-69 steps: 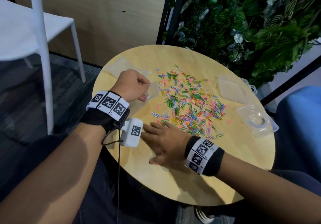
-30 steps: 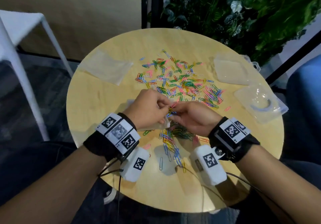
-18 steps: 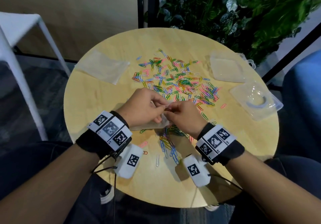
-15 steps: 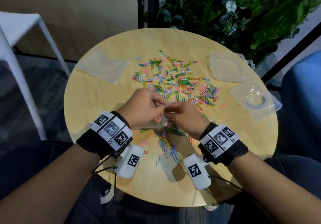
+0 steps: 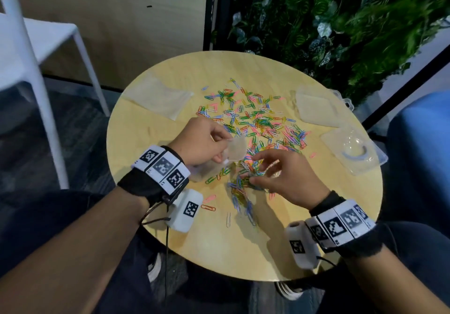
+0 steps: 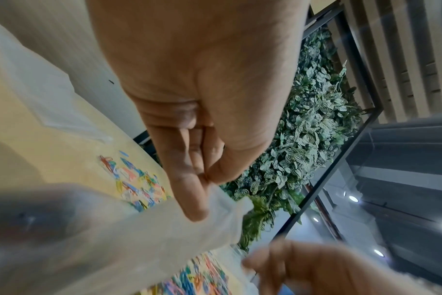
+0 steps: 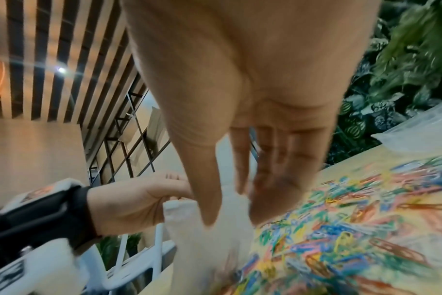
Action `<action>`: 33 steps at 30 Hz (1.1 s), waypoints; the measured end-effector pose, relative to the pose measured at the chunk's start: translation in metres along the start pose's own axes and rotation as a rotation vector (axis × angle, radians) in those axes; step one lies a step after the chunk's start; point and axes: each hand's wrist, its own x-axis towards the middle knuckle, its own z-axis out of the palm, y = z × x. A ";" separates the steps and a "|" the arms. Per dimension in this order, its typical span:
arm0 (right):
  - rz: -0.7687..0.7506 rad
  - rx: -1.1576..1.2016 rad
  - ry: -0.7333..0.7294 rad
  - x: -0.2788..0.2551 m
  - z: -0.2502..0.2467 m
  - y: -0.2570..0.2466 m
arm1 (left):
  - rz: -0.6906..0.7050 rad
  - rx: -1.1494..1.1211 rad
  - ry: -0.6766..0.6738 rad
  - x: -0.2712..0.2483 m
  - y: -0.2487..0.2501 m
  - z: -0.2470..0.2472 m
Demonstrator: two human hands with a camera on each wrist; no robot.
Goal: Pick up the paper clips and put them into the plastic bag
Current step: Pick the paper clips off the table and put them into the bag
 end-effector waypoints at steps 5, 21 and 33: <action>0.235 -0.135 -0.302 -0.045 0.035 0.008 | -0.009 -0.013 0.066 -0.001 0.001 -0.014; -0.110 -0.487 -0.112 0.019 0.074 0.006 | -0.044 0.012 0.060 0.002 -0.006 -0.019; 0.023 -0.165 -0.116 0.046 0.002 0.033 | -0.081 0.058 -0.075 0.012 0.001 0.001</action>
